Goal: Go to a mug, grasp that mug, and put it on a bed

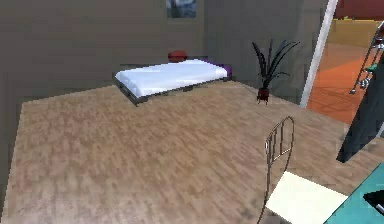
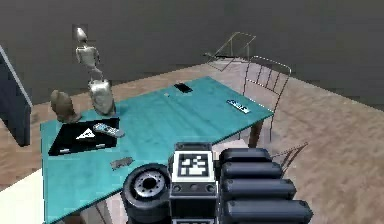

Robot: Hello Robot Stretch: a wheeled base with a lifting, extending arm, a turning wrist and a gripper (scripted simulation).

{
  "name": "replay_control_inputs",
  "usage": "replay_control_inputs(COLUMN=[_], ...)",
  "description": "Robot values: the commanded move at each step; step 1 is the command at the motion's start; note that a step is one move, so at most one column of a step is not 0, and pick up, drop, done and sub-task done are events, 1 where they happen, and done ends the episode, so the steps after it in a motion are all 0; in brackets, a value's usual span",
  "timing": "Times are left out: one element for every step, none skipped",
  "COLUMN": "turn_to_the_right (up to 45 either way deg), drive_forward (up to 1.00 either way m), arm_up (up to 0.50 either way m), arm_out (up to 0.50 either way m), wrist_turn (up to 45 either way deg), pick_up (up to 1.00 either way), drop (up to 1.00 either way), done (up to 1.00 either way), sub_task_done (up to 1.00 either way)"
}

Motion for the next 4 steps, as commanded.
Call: replay_control_inputs(turn_to_the_right=[3.0,0.0,0.0,0.0], drive_forward=[0.00,1.00,1.00,1.00], arm_up=[0.00,0.00,0.00,0.00], arm_out=[0.00,0.00,0.00,0.00], wrist_turn=[0.0,0.0,0.0,0.0], pick_up=[0.00,0.00,0.00,0.00], drop=[0.00,0.00,0.00,0.00], done=[0.00,0.00,0.00,0.00], sub_task_done=[0.00,0.00,0.00,0.00])
